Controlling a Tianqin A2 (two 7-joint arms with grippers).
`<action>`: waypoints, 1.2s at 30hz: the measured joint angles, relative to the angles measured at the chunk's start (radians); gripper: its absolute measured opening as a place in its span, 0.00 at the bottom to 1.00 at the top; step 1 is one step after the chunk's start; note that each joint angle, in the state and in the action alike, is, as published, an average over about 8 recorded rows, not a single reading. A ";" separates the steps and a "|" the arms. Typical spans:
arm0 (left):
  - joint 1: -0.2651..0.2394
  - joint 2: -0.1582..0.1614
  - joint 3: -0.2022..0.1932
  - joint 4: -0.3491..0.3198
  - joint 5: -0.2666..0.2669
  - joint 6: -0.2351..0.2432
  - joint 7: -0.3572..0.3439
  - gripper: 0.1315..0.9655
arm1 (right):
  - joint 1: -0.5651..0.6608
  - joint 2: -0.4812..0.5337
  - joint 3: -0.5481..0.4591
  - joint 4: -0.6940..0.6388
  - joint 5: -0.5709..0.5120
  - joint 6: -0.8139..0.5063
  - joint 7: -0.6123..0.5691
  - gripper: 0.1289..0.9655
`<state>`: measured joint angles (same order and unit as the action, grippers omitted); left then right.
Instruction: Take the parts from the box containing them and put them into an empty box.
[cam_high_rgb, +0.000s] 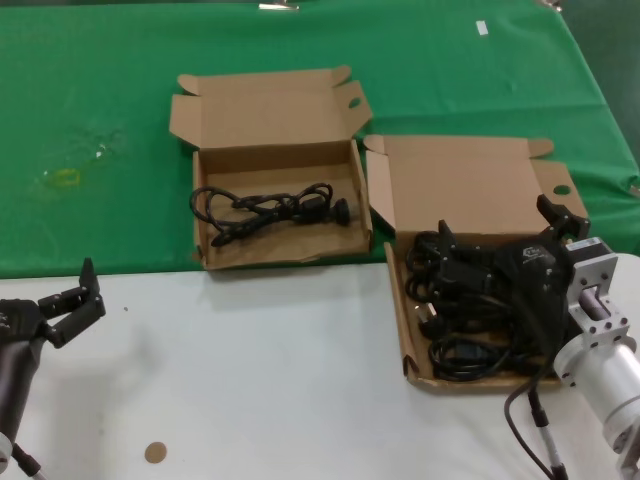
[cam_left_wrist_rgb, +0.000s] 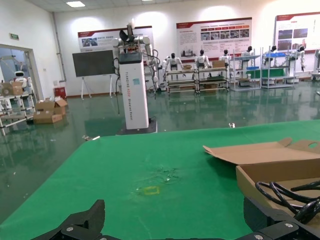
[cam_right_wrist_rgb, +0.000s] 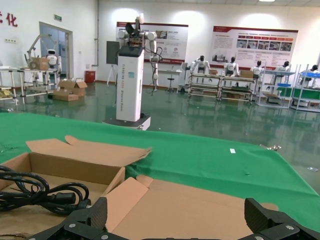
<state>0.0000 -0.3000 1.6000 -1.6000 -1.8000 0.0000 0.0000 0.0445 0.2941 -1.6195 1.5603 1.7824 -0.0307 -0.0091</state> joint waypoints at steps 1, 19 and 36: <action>0.000 0.000 0.000 0.000 0.000 0.000 0.000 1.00 | 0.000 0.000 0.000 0.000 0.000 0.000 0.000 1.00; 0.000 0.000 0.000 0.000 0.000 0.000 0.000 1.00 | 0.000 0.000 0.000 0.000 0.000 0.000 0.000 1.00; 0.000 0.000 0.000 0.000 0.000 0.000 0.000 1.00 | 0.000 0.000 0.000 0.000 0.000 0.000 0.000 1.00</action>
<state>0.0000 -0.3000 1.6000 -1.6000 -1.8000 0.0000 0.0000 0.0445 0.2941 -1.6195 1.5603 1.7824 -0.0307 -0.0092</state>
